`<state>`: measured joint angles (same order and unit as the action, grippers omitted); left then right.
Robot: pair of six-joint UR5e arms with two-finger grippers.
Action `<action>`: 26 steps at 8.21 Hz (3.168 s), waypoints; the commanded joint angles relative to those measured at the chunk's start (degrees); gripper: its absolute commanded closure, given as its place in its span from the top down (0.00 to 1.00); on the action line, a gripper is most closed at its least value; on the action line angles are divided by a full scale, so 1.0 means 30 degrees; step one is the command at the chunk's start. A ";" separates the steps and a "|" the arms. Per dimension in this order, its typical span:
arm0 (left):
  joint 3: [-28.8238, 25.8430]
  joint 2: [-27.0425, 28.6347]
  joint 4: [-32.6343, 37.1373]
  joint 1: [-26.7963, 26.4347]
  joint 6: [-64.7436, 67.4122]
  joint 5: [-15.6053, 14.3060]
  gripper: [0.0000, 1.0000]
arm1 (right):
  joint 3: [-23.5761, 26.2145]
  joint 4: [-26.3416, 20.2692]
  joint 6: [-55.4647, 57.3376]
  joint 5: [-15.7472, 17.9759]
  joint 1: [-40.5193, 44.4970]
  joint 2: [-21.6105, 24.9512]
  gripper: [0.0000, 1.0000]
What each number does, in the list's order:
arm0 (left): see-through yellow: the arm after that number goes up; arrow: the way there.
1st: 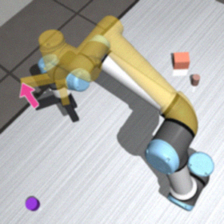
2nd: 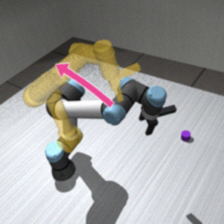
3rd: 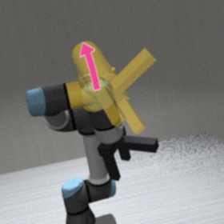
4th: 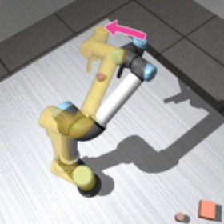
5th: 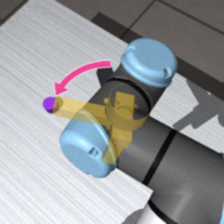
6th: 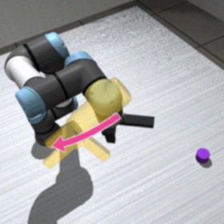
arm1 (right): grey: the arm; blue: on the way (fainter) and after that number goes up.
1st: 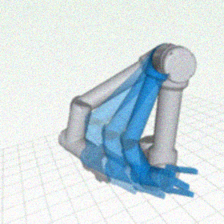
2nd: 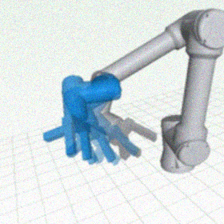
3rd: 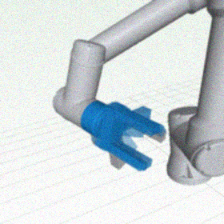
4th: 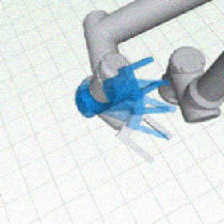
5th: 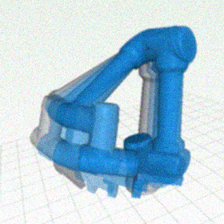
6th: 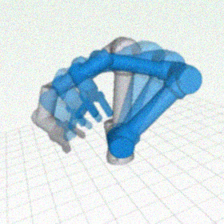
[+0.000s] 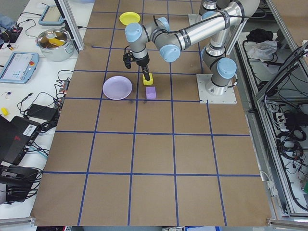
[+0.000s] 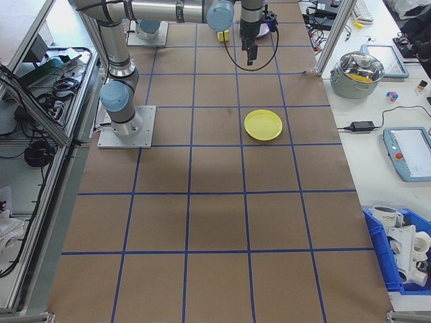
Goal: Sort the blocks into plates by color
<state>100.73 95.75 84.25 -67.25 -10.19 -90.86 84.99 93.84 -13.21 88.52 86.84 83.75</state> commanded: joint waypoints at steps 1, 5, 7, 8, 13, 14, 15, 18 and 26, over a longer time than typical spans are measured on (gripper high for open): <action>0.1723 0.0773 -0.2532 0.0064 0.0000 -0.0006 1.00 | 0.0000 0.0010 0.0010 -0.0006 0.0000 -0.0027 1.00; 0.1784 0.2827 -0.4148 0.0240 -0.0058 0.0052 1.00 | 0.0000 0.0010 -0.0019 -0.0006 0.0000 -0.0027 1.00; 0.1843 0.3585 -0.4237 0.0240 0.0116 0.0082 1.00 | 0.0000 0.0098 -0.0048 0.0023 0.0000 -0.0056 1.00; 0.1843 0.3938 -0.4237 0.0240 0.0116 0.0082 1.00 | 0.0000 0.0098 -0.0048 -0.0005 0.0000 -0.0056 1.00; 0.1959 0.5082 -0.4237 0.0298 -0.0147 0.0140 1.00 | 0.0000 0.0127 -0.0019 0.0023 0.0000 -0.0056 1.00; 0.2337 0.5142 -0.4817 0.0386 -0.0234 0.0257 0.99 | 0.0000 0.0098 -0.0019 0.0024 0.0000 -0.0056 1.00; 0.2834 0.5142 -0.5751 0.0822 -0.0641 0.0258 0.98 | 0.0000 0.0098 0.0010 -0.0005 0.0000 -0.0027 1.00; 0.3044 0.4996 -0.5760 0.1060 -0.1320 0.0258 0.66 | 0.0000 0.0098 0.0039 -0.0006 0.0000 0.0061 1.00; 0.1938 0.4115 -0.4209 0.0827 -0.1816 0.0258 0.00 | 0.0000 0.0098 -0.0077 -0.0181 0.0000 0.0032 1.00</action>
<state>108.97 108.17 70.50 -64.58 -14.61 -90.06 84.99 94.13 -13.20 88.10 86.84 83.92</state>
